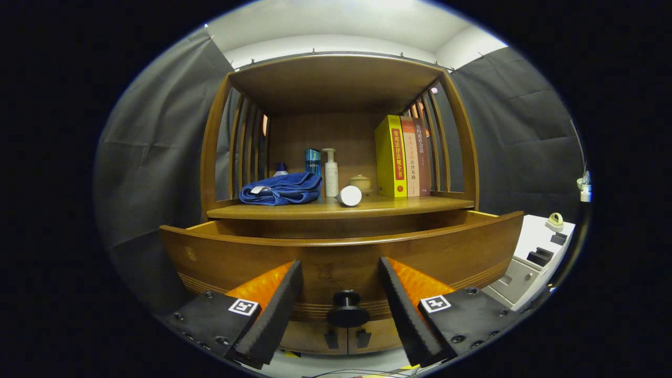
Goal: Pull open the drawer, take out the items inside it, and place them on the countertop above the cabinet.
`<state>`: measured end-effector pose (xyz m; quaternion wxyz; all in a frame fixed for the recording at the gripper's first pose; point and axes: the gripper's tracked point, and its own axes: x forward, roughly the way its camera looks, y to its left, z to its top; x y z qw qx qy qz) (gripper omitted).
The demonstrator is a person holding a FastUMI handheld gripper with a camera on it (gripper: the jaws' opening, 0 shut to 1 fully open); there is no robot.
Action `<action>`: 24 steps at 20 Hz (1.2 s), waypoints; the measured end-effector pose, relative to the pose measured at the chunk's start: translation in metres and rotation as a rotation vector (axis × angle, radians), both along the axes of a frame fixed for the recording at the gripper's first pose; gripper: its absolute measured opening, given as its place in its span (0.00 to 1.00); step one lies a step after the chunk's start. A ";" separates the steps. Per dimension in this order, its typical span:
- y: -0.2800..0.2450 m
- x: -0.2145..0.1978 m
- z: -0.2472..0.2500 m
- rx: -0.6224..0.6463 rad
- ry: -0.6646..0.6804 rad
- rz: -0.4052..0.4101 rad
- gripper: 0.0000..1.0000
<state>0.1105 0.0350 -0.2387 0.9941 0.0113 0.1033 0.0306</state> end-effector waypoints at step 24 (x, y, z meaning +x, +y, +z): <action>0.006 0.099 -0.015 0.003 0.024 0.002 0.97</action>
